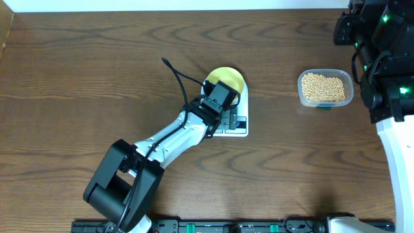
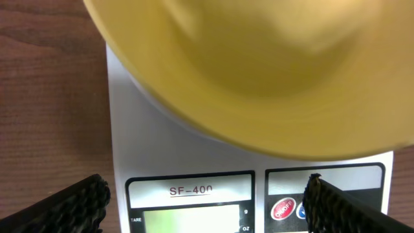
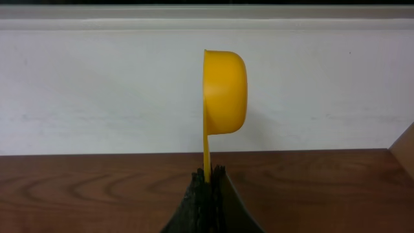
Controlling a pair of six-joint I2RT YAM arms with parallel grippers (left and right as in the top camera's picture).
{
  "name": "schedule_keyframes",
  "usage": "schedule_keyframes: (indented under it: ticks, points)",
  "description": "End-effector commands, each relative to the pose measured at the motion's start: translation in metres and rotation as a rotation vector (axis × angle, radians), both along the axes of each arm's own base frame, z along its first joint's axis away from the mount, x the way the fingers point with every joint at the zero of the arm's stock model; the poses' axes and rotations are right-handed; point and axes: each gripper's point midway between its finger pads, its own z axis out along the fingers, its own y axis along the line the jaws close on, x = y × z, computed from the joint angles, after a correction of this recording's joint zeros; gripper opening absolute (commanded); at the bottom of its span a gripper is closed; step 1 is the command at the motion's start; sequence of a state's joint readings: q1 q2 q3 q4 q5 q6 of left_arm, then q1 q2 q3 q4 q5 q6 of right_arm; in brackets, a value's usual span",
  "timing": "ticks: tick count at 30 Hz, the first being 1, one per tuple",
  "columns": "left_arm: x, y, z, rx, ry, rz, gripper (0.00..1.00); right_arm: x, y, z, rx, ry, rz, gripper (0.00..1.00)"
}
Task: Scoop item into bowl and weigh 50g on scale
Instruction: 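Reach the left gripper to the scale buttons and press tare, then retract the left gripper away from the scale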
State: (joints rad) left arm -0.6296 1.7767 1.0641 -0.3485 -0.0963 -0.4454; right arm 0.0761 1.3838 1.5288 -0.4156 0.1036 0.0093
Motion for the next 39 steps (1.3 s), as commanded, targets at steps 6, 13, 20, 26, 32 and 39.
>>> schedule_keyframes:
  ticks: [6, 13, 20, 26, 32, 39]
  points:
    - [-0.009, 0.012, -0.014, 0.057, 0.039, 0.015, 0.98, 0.000, -0.001, 0.007, -0.015, -0.014, 0.007, 0.01]
    - [-0.013, 0.012, -0.017, 0.060, 0.058, 0.009, 0.98, 0.000, -0.001, 0.006, -0.015, -0.013, 0.007, 0.01]
    - [-0.021, 0.011, -0.025, 0.065, 0.085, -0.005, 0.98, 0.000, -0.001, 0.006, -0.015, -0.013, 0.007, 0.01]
    - [-0.020, 0.010, -0.026, 0.062, 0.085, -0.006, 0.98, 0.000, -0.001, 0.006, -0.015, -0.013, 0.007, 0.01]
    - [-0.021, 0.011, -0.032, 0.070, 0.096, -0.006, 0.98, 0.000, -0.001, 0.006, -0.016, -0.013, 0.007, 0.01]
    - [-0.023, 0.012, -0.036, 0.079, 0.107, -0.006, 0.98, 0.000, -0.001, 0.006, -0.023, -0.012, 0.009, 0.01]
